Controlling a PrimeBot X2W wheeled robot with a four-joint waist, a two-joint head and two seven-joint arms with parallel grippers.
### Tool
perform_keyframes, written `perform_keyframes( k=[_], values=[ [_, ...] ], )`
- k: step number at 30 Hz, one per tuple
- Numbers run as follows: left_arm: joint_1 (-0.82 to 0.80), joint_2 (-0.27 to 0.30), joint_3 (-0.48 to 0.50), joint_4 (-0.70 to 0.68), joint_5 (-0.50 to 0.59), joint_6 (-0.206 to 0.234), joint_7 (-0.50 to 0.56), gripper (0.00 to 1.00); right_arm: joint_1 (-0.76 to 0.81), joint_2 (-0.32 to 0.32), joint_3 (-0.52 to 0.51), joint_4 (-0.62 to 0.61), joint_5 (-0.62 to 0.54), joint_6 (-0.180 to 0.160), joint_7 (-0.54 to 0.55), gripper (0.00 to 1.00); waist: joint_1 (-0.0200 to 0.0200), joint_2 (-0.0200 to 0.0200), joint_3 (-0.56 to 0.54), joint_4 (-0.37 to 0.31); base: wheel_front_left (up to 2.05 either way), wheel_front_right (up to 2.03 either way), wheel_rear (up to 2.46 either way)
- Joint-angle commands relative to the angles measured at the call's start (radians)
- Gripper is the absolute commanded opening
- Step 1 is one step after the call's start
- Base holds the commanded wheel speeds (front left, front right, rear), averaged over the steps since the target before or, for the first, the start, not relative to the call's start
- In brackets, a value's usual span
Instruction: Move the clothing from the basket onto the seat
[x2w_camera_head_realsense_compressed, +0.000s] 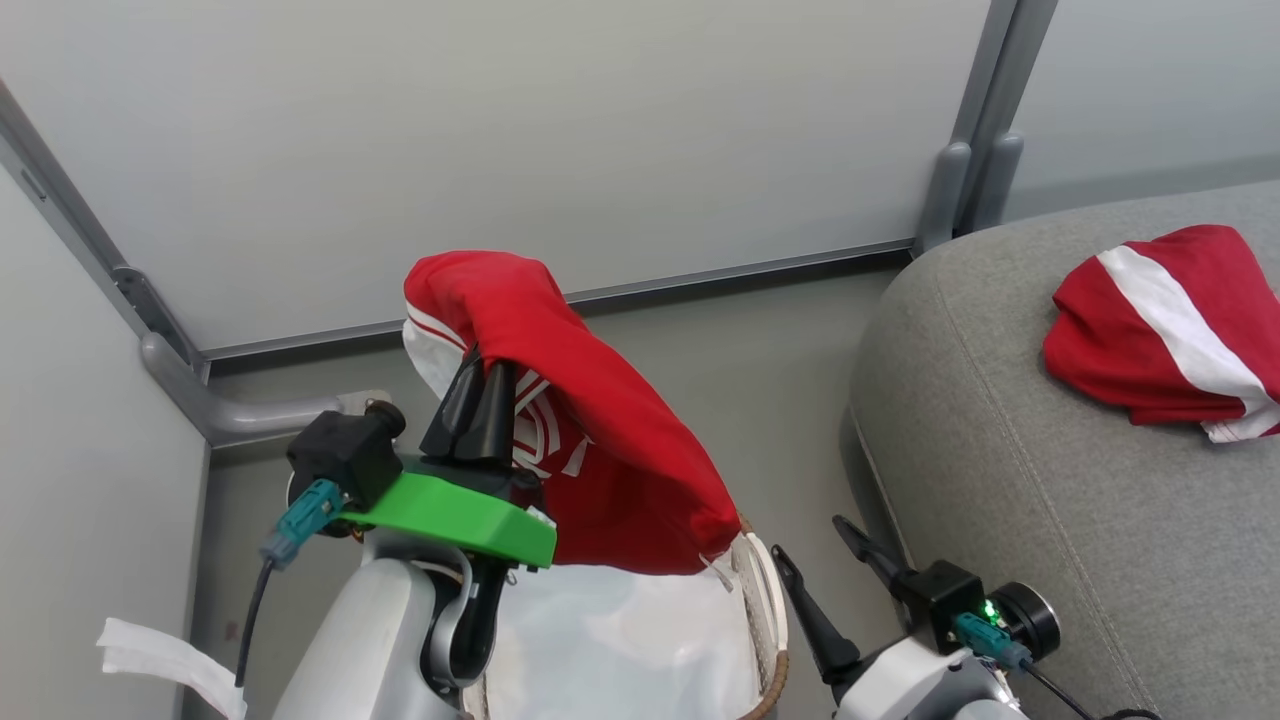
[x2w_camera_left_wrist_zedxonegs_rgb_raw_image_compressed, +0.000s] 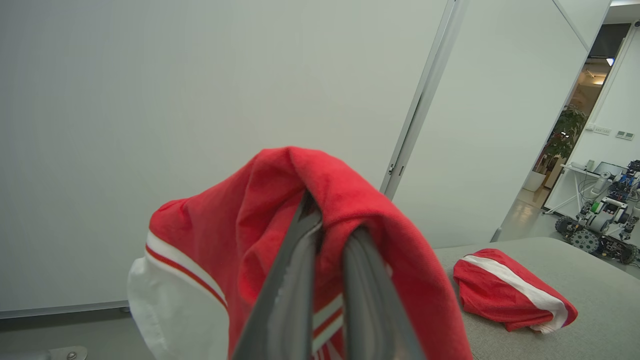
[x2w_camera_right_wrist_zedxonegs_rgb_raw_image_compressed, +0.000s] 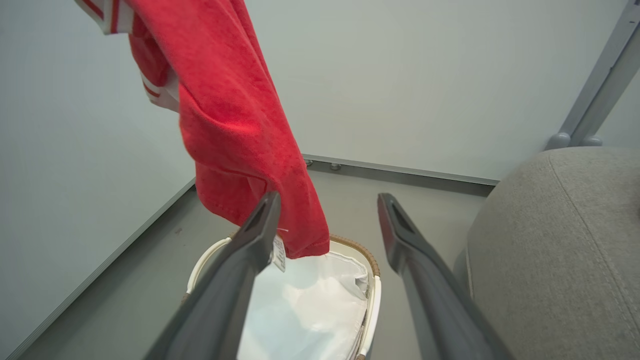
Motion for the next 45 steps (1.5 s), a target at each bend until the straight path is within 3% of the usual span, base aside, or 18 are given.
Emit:
perform_keyframes(
  k=[1, 12, 22, 23, 24, 25, 26, 42, 43, 45],
  values=[
    [-0.004, 0.001, -0.006, -0.008, -0.008, 0.007, -0.004, 0.0, -0.021, -0.004, 0.018, 0.002, -0.002, -0.001, 0.0, 1.0, 0.0001, 0.0, 0.001, 0.011, 0.0, 0.0, 0.0],
    [-0.024, 0.001, -0.064, -0.002, -0.025, 0.025, -0.004, 0.0, -0.168, -0.004, 0.216, 0.013, 0.035, -0.001, 0.0, 1.0, 0.0001, 0.0, 0.015, 0.063, 0.0, 0.0, 0.0],
    [-0.04, 0.001, -0.122, -0.004, -0.053, 0.032, -0.004, 0.0, -0.257, -0.004, 0.244, 0.137, 0.064, -0.001, 0.0, 1.0, 0.0001, 0.0, 0.029, 0.117, 0.0, 0.0, 0.0],
    [-0.042, 0.001, -0.128, -0.004, -0.056, 0.032, -0.004, 0.0, -0.261, -0.004, 0.249, 0.16, 0.07, -0.001, 0.0, 0.93, 0.0001, 0.0, 0.03, 0.122, 0.0, 0.0, 0.0],
    [-0.044, 0.001, -0.132, -0.003, -0.057, 0.033, -0.004, 0.0, -0.262, -0.004, 0.256, 0.177, 0.081, -0.001, 0.0, 0.44, 0.0001, 0.0, 0.031, 0.126, 0.0, 0.0, 0.0],
    [-0.046, 0.001, -0.136, -0.002, -0.06, 0.033, -0.004, 0.0, -0.266, -0.004, 0.26, 0.192, 0.095, -0.001, 0.0, 0.05, 0.0001, 0.0, 0.032, 0.13, 0.0, 0.0, 0.0],
    [-0.047, 0.001, -0.138, -0.002, -0.063, 0.034, -0.004, 0.0, -0.269, -0.004, 0.263, 0.203, 0.104, -0.001, 0.0, 0.0, 0.0001, 0.0, 0.033, 0.132, 0.0, 0.0, 0.0],
    [-0.026, 0.001, -0.111, -0.002, -0.055, 0.043, -0.004, 0.0, -0.213, -0.004, 0.207, 0.189, 0.142, -0.001, 0.0, 0.0, 0.0001, 0.0, 0.04, 0.118, 0.0, 0.0, 0.0],
    [-0.025, 0.001, -0.109, -0.003, -0.054, 0.044, -0.004, 0.25, -0.213, -0.004, 0.203, 0.179, 0.142, -0.001, 0.0, 0.0, 0.0001, 0.0, 0.041, 0.116, 0.0, 0.0, 0.0],
    [-0.022, 0.001, -0.11, 0.003, -0.046, 0.045, -0.004, 1.0, -0.211, -0.004, 0.194, 0.157, 0.143, -0.001, 0.0, 0.0, 0.0001, 0.0, 0.042, 0.11, 0.0, 0.0, 0.0]
  ],
)
